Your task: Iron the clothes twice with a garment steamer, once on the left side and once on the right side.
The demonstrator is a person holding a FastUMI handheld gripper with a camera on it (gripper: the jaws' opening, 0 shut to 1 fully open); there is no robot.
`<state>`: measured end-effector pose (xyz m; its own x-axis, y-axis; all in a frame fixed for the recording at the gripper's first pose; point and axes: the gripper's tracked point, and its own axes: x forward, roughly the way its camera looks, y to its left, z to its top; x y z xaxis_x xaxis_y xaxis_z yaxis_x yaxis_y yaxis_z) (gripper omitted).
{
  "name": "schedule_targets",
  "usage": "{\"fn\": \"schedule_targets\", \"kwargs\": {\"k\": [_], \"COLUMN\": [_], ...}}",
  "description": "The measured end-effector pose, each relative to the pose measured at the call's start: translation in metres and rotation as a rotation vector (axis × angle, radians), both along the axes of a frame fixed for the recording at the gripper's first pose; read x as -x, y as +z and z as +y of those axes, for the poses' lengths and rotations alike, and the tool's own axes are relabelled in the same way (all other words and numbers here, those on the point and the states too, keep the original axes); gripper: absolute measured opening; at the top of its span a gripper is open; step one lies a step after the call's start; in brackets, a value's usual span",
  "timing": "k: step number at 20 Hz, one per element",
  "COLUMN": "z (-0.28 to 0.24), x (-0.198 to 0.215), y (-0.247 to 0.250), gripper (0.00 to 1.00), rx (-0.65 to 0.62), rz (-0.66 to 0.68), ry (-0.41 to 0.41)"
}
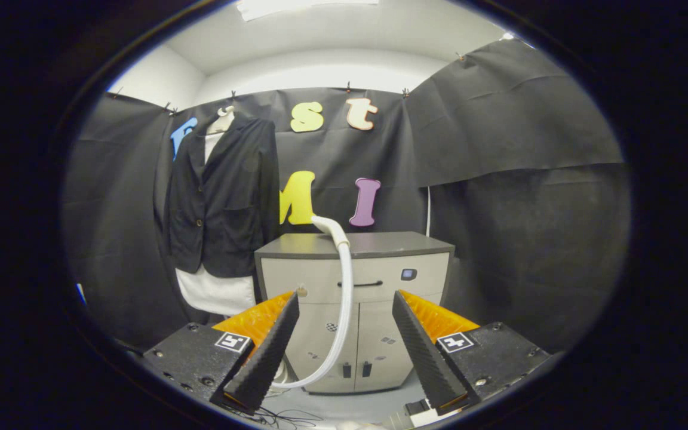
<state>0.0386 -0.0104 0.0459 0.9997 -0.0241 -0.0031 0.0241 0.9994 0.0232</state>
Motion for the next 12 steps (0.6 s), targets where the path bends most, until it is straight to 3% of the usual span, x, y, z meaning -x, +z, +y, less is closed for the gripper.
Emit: {"fn": "schedule_targets", "kwargs": {"k": [5, 12], "z": [-0.022, -0.037], "x": [-0.052, -0.168], "y": [0.060, 0.111], "gripper": [0.98, 0.99], "rx": [0.002, -0.072], "rz": [-0.029, 0.027], "ry": [0.037, 0.145]}}
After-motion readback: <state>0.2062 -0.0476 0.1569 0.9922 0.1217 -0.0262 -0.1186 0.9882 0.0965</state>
